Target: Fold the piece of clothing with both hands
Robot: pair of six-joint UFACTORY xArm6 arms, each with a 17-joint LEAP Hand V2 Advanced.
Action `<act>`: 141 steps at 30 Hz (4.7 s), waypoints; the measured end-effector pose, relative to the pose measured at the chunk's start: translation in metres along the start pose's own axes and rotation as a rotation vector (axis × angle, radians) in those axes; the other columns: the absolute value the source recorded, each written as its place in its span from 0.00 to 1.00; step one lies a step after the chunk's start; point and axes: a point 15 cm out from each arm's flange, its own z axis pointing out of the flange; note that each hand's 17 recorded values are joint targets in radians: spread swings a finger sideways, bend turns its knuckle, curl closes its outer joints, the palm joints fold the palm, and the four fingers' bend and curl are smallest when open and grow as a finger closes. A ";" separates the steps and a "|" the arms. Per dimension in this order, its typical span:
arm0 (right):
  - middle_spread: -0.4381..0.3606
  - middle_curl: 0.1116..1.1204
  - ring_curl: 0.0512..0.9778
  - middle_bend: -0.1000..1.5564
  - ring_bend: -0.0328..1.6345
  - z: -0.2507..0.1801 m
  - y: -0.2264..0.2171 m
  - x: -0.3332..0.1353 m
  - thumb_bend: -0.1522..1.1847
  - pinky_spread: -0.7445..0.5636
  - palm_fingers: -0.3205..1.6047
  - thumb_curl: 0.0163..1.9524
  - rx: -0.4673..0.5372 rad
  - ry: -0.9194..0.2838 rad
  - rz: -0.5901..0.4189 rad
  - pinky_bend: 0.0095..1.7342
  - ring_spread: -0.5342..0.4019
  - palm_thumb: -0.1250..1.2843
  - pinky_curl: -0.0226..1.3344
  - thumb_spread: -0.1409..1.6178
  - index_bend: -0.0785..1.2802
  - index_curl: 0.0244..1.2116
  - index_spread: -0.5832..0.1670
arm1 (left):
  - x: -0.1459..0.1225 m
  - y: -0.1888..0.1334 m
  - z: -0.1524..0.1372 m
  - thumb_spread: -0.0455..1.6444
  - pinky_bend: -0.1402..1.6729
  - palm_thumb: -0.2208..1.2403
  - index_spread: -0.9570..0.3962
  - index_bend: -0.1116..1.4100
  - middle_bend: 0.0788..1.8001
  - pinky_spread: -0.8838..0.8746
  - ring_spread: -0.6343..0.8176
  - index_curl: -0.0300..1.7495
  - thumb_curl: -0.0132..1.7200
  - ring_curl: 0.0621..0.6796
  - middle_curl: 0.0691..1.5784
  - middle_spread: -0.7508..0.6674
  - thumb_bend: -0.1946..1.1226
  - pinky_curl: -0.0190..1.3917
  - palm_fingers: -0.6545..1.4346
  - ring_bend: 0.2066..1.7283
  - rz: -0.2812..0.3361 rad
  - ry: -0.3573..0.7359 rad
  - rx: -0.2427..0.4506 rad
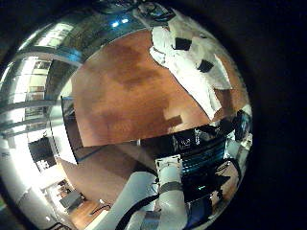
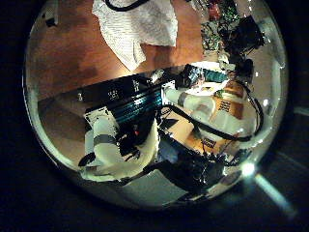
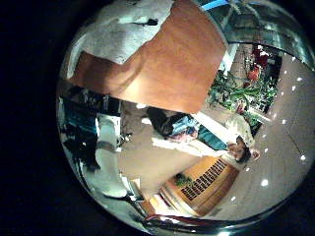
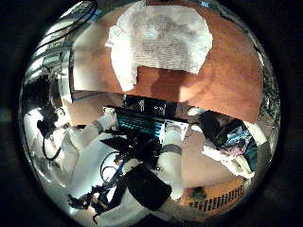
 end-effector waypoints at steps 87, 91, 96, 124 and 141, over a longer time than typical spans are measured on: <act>0.53 0.25 0.20 0.19 0.38 -0.012 0.035 0.014 0.11 0.82 0.27 0.10 -0.114 -0.121 0.125 0.32 0.66 0.28 0.17 0.81 0.18 0.23 0.32 | 0.068 -0.129 0.196 0.64 0.72 0.71 0.43 0.33 0.42 0.19 0.12 0.30 0.25 0.66 0.52 0.25 0.15 0.47 0.84 0.73 0.304 -0.245 -0.026; 0.52 0.25 0.21 0.19 0.38 0.000 0.033 0.011 0.11 0.82 0.28 0.10 -0.142 -0.123 0.118 0.31 0.64 0.30 0.17 0.82 0.18 0.23 0.32 | 0.072 -0.136 0.177 0.65 0.74 0.72 0.37 0.38 0.44 0.18 0.12 0.36 0.27 0.69 0.57 0.21 0.14 0.48 0.83 0.75 0.311 -0.214 -0.030; 0.51 0.25 0.21 0.19 0.40 0.028 0.029 0.002 0.11 0.82 0.29 0.10 -0.194 -0.123 0.098 0.31 0.61 0.32 0.17 0.82 0.17 0.22 0.31 | 0.086 -0.146 0.149 0.66 0.76 0.74 0.30 0.40 0.45 0.17 0.12 0.42 0.28 0.72 0.61 0.16 0.14 0.49 0.81 0.76 0.311 -0.130 -0.049; 0.47 0.28 0.22 0.24 0.42 0.149 -0.093 -0.026 0.10 0.74 0.29 0.13 -0.019 -0.083 0.124 0.32 0.53 0.36 0.17 0.72 0.18 0.23 0.41 | 0.083 -0.146 0.099 0.66 0.79 0.73 0.16 0.26 0.43 0.18 0.13 0.72 0.32 0.73 0.71 0.06 0.14 0.50 0.80 0.79 0.293 -0.093 -0.211; 0.43 0.29 0.22 0.25 0.42 0.151 -0.114 -0.024 0.10 0.73 0.33 0.14 0.025 -0.083 0.129 0.29 0.49 0.42 0.16 0.73 0.19 0.26 0.41 | 0.077 -0.145 0.098 0.66 0.77 0.73 0.16 0.19 0.39 0.18 0.13 0.80 0.32 0.72 0.72 0.04 0.14 0.49 0.81 0.77 0.281 -0.088 -0.220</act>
